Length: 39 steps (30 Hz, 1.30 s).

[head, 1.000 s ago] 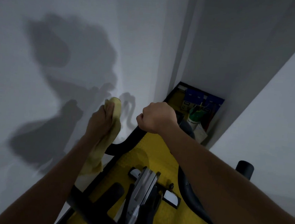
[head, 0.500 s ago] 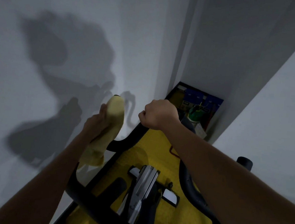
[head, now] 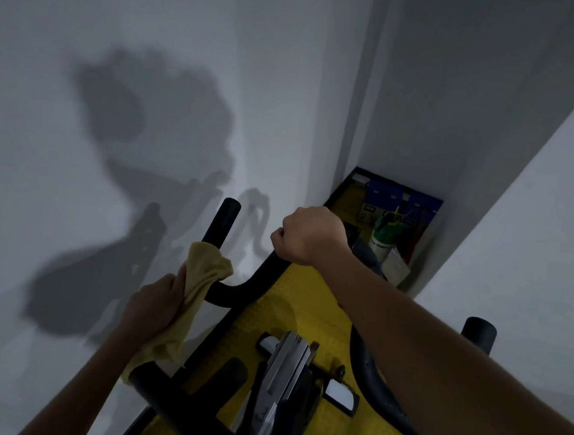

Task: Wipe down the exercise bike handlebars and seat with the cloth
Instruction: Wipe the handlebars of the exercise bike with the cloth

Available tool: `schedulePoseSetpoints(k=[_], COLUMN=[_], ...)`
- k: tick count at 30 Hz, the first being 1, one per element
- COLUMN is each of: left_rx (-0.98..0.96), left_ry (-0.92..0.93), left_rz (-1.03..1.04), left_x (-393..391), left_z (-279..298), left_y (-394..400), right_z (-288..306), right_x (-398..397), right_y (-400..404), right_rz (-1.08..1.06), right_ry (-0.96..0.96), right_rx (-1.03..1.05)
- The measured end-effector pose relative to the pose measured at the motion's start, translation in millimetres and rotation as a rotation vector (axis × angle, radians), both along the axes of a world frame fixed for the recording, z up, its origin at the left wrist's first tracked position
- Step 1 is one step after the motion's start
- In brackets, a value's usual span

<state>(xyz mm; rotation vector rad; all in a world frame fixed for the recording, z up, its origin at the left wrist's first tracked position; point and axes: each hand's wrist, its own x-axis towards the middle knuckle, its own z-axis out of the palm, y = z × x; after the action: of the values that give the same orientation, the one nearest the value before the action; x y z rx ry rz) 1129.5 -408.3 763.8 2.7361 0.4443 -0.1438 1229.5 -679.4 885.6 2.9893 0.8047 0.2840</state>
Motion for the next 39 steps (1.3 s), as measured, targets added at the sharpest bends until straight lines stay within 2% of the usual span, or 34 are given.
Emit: schedulePoseSetpoints(k=[2, 7, 10, 12, 16, 21, 26, 29, 34, 35, 39], left_rx=[-0.153, -0.347, -0.491, -0.504, -0.508, -0.460, -0.248, -0.264, -0.003, 0.060, 0.048], left_ry=[-0.023, -0.169, -0.316, -0.397, -0.399, -0.361, -0.176, -0.089, 0.070, 0.065, 0.056], left_rz=[0.094, 0.086, 0.114, 0.090, 0.069, 0.108, 0.060, 0.077, -0.012, -0.047, -0.073], left_x=[4, 39, 64, 85, 121, 118, 78, 60, 25, 19, 5], left_z=[4, 16, 30, 42, 60, 49, 20, 15, 13, 12, 3], left_y=[-4, -24, -44, -56, -67, -60, -29, -20, -4, -1, 2], right_z=[0, 0, 1, 3, 4, 4, 4, 4, 3, 3, 0], right_x=[1, 3, 3, 3, 3, 3, 2, 1, 0, 0, 1], right_y=[2, 4, 3, 2, -1, -2, -2, -2, -2, -2, -1], right_rz=[-0.012, -0.022, -0.023, -0.022, -0.007, 0.002, 0.008, 0.001, -0.011, -0.010, -0.007], right_ry=[0.009, 0.022, 0.023, 0.022, 0.018, 0.011, 0.008, 0.010, 0.013, 0.010, 0.009], right_rx=[-0.001, -0.014, -0.013, -0.004, 0.008, 0.013, 0.016, 0.026, 0.023, 0.021, 0.011])
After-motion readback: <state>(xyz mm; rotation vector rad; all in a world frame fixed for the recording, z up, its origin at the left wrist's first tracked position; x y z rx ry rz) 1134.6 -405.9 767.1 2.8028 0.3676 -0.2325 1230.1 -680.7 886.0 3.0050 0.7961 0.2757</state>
